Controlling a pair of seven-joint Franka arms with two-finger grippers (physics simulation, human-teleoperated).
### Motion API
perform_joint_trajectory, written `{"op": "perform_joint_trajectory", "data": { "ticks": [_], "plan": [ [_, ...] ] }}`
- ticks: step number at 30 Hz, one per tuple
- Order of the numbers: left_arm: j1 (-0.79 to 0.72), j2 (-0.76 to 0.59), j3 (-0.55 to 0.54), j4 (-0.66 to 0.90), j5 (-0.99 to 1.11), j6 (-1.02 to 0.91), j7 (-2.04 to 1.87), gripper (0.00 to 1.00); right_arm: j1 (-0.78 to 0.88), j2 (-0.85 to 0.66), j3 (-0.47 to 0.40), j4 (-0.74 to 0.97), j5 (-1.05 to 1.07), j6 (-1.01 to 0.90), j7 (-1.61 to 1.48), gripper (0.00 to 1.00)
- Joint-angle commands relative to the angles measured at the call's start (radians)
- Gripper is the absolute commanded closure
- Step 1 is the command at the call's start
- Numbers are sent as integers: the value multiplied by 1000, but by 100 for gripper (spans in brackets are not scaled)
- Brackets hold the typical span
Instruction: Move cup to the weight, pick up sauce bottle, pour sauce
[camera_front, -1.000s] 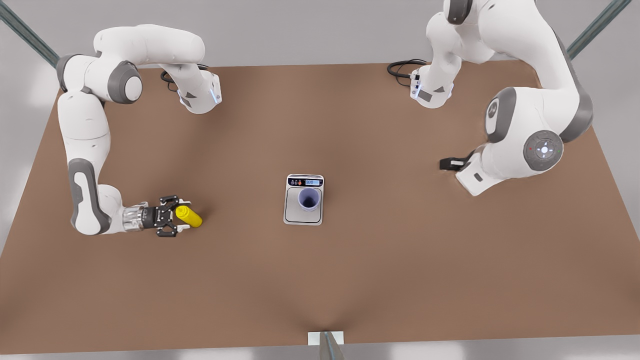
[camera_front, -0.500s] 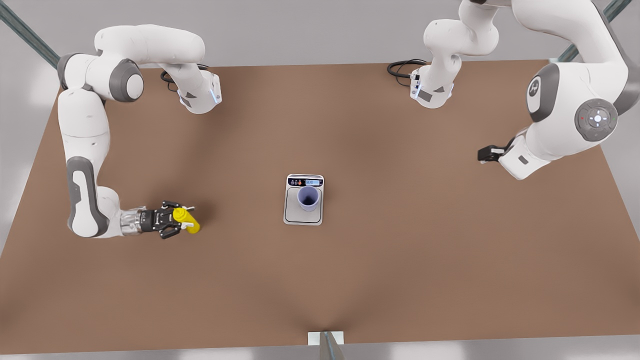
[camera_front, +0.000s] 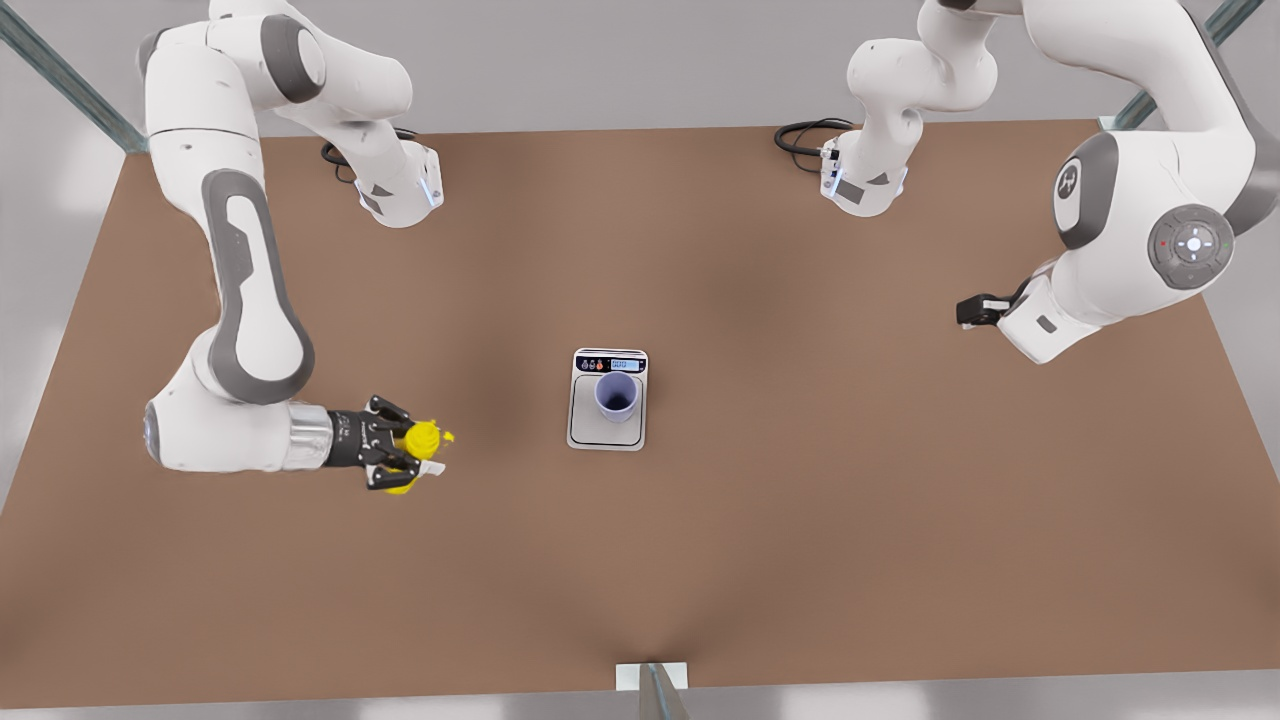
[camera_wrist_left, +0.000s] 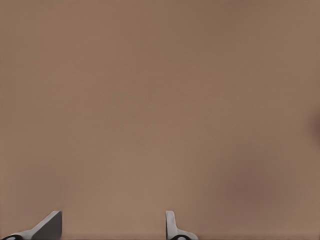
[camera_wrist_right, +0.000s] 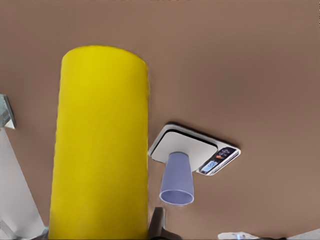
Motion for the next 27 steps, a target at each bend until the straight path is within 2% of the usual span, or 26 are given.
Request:
{"op": "perform_joint_trajectory", "data": {
  "ticks": [1,4,9,14,21,27],
  "plan": [
    [0,0,0,0,-1,0,-1,0,0,-2,6,0,28,49,-3,79],
    [0,0,0,0,-1,0,-1,0,137,-17,10,61,-165,122,75,79],
    [0,-2,0,0,-1,0,-1,0,151,1,226,92,-576,200,141,79],
    [0,0,0,0,-1,5,1,0,152,81,342,86,-888,355,206,78],
    [0,6,6,2,-8,8,-4,0,213,84,395,21,-1111,369,292,78],
    [0,6,29,2,-24,8,1,0,224,109,395,-8,-1308,418,376,77]
  ]
}}
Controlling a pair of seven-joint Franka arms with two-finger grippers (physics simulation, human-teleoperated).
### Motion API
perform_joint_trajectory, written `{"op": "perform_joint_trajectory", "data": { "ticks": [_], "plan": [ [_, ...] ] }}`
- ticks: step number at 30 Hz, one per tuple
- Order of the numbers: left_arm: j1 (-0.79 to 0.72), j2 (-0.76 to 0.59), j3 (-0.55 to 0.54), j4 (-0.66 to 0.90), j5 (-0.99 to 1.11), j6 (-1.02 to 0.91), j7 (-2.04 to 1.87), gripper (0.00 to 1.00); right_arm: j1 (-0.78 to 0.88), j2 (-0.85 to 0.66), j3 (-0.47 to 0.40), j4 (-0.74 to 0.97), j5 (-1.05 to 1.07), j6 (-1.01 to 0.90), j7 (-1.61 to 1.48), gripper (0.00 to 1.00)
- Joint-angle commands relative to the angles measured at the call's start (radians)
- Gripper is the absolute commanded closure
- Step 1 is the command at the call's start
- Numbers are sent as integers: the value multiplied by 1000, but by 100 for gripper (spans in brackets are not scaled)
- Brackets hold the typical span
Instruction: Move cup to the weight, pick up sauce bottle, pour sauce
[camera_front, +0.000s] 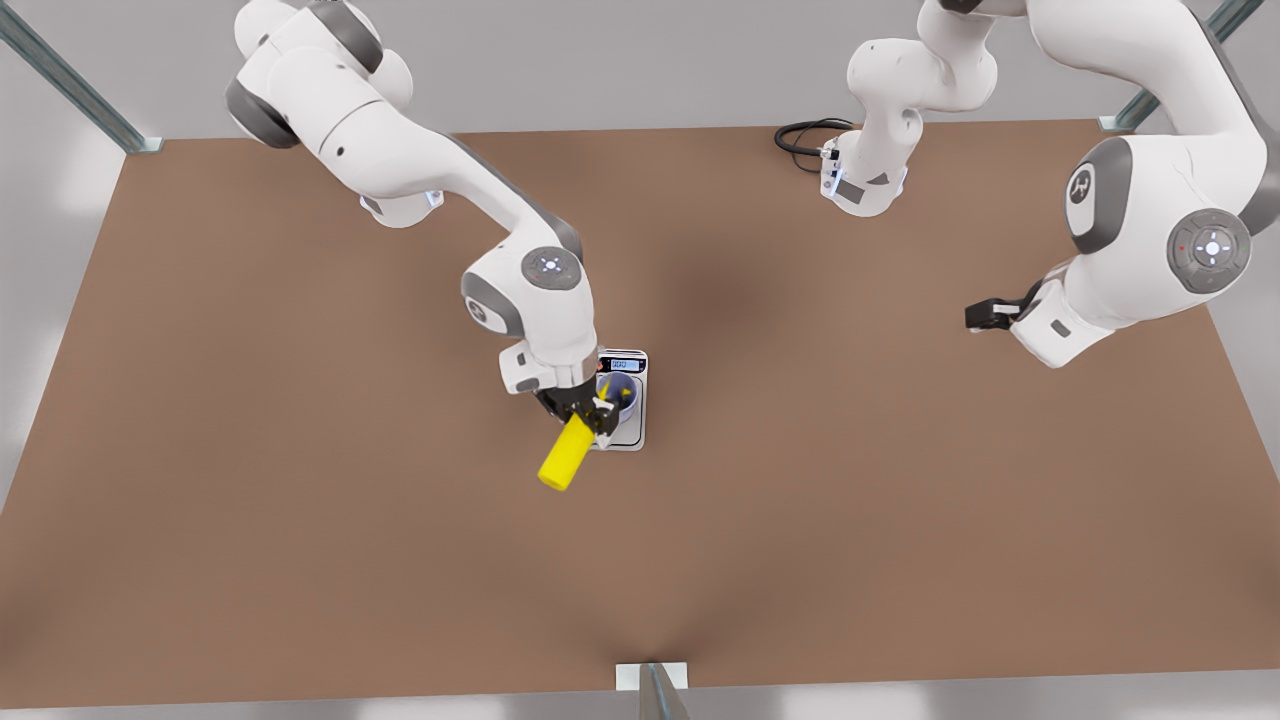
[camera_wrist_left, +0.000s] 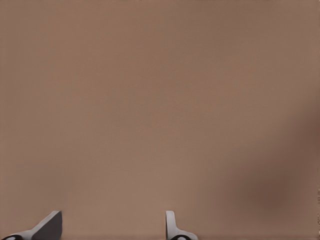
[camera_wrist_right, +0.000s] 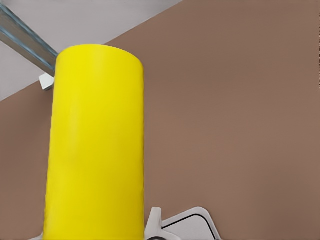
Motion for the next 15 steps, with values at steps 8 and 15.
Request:
{"op": "perform_joint_trajectory", "data": {
  "ticks": [8,15],
  "plan": [
    [0,12,4,1,-6,2,-2,0,38,26,-5,-57,-252,44,107,78],
    [0,11,4,1,-6,0,-3,0,61,72,-8,-71,-483,-8,131,79]
  ]
}}
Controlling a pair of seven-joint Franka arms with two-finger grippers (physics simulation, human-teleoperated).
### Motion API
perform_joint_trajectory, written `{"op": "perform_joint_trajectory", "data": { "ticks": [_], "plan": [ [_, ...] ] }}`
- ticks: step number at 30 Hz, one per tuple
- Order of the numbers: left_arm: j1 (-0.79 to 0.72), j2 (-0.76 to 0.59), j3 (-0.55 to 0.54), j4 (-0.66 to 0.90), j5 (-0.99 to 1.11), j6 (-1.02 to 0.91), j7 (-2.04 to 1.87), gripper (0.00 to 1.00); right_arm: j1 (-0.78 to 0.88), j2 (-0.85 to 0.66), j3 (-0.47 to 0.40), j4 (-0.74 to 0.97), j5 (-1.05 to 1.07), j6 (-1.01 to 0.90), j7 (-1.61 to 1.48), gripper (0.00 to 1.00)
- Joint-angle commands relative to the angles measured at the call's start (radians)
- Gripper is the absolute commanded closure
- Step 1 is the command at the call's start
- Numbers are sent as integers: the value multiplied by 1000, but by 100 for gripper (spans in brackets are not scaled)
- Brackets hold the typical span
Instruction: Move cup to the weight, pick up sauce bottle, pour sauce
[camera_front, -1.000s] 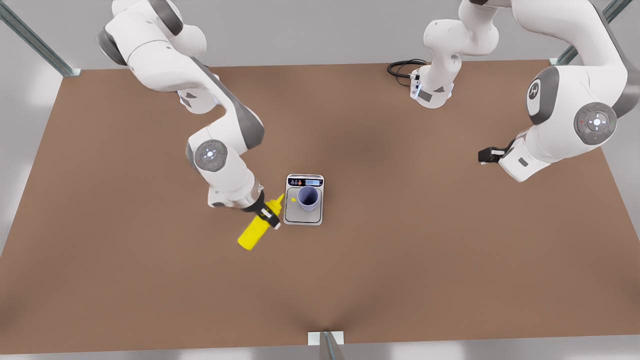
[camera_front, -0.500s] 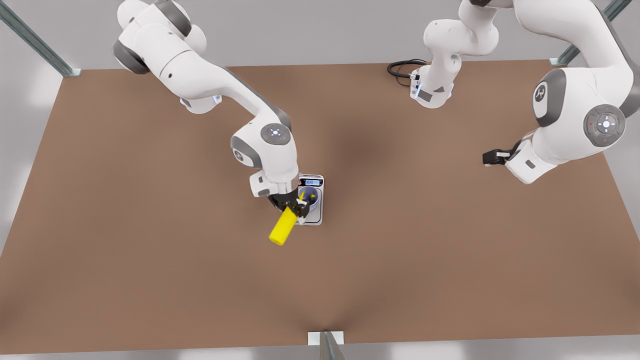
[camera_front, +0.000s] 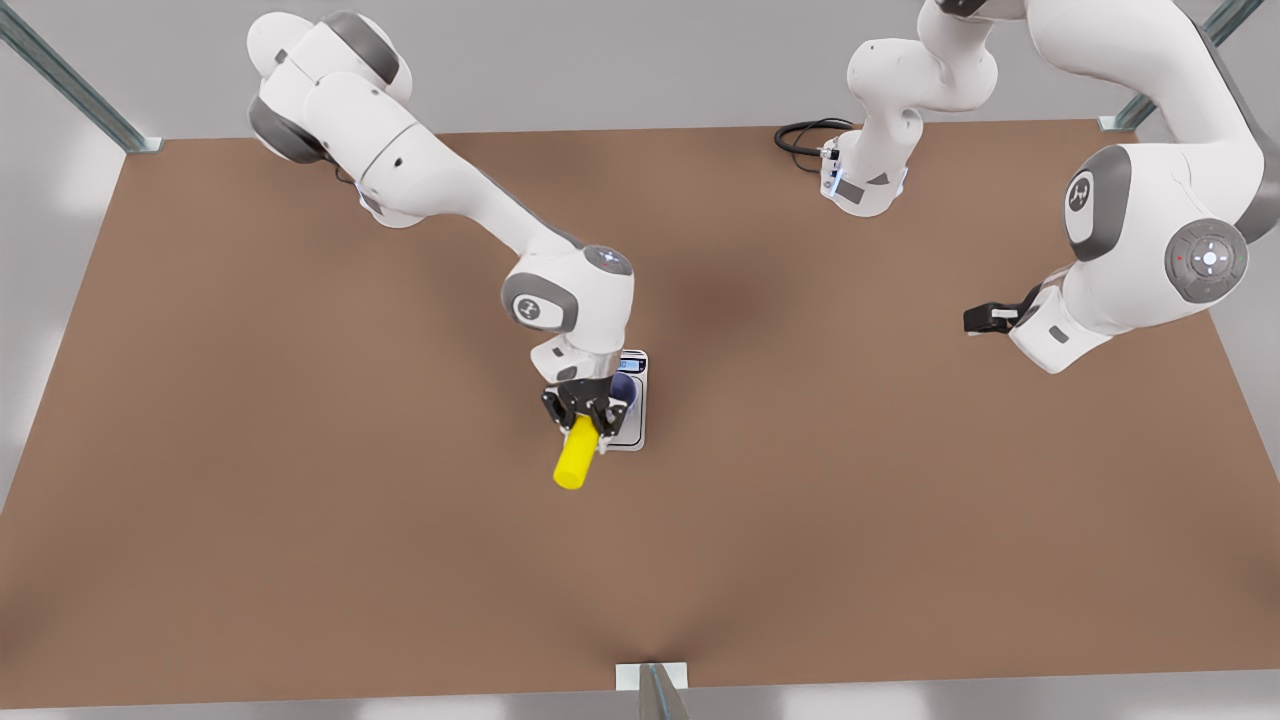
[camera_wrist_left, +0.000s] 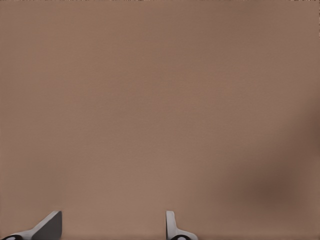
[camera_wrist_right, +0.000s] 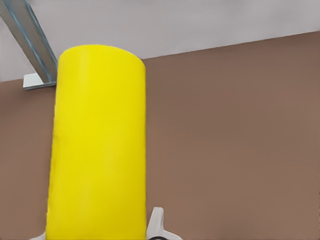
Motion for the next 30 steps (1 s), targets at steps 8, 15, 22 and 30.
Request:
{"op": "perform_joint_trajectory", "data": {
  "ticks": [8,15,22,30],
  "plan": [
    [0,0,-1,2,0,-2,-7,0,2,9,-3,-5,-56,45,10,79],
    [0,3,-3,14,0,-2,-10,0,-13,-11,0,29,82,56,24,79],
    [0,3,-8,14,3,-8,-10,0,-45,-106,-9,29,525,27,44,79],
    [-2,3,-9,12,9,-9,-8,0,-79,-182,-160,37,1201,-67,33,79]
  ]
}}
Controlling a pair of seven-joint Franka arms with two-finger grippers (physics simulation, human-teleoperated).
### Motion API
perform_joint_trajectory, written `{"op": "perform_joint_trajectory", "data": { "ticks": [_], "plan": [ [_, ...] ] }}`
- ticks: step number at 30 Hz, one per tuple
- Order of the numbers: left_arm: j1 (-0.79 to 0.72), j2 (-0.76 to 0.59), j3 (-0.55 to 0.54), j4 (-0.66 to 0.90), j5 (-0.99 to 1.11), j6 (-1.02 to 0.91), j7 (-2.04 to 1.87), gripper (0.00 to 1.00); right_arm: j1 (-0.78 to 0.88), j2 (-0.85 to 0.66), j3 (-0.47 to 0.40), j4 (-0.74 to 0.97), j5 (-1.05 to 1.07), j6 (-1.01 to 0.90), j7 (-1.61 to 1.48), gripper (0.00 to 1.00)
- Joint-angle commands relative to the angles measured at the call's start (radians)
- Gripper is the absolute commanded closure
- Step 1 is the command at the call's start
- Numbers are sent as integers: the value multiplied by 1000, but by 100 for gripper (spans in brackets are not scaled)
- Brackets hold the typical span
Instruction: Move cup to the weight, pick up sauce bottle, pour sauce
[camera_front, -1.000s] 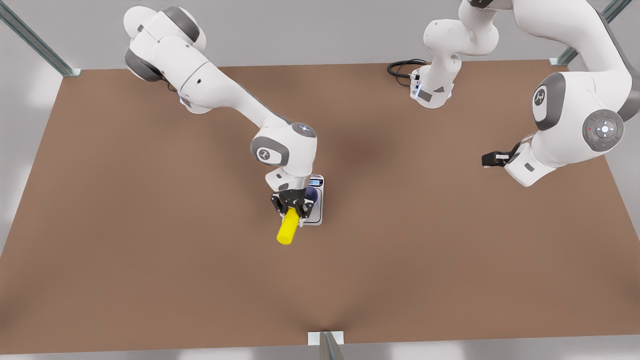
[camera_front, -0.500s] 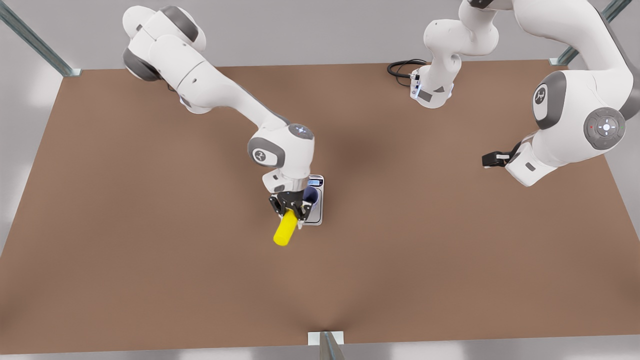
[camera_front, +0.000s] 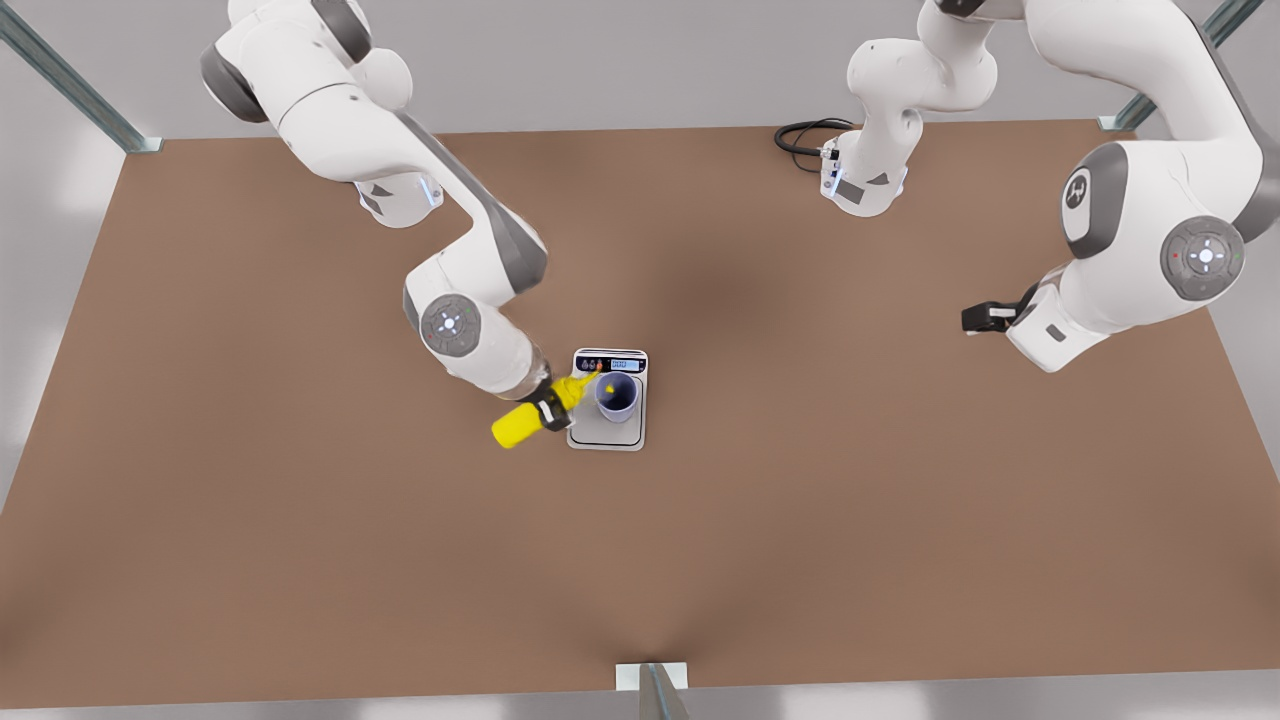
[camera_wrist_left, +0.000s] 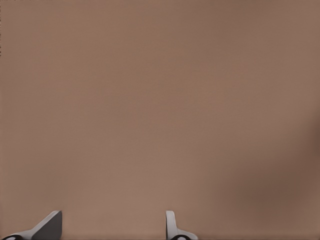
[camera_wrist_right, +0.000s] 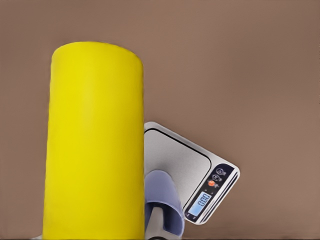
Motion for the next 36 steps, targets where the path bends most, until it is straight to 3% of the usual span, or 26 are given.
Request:
{"op": "perform_joint_trajectory", "data": {
  "ticks": [1,2,7,17,28,36],
  "plan": [
    [0,-1,0,-1,2,0,0,0,0,-1,-2,-4,5,47,6,79],
    [0,-1,0,-1,2,-2,0,0,-18,1,-6,-9,54,45,4,79],
    [0,-1,0,-1,2,-2,2,0,-23,2,-216,-21,462,-91,-252,79],
    [0,-1,0,-1,3,-8,2,0,-68,28,-428,-127,790,-294,-695,79],
    [0,-1,0,-1,8,-8,2,0,-255,194,-425,-144,950,-518,-876,78],
    [0,1,0,1,-4,-2,-3,0,-325,271,-398,-150,969,-539,-950,76]
  ]
}}
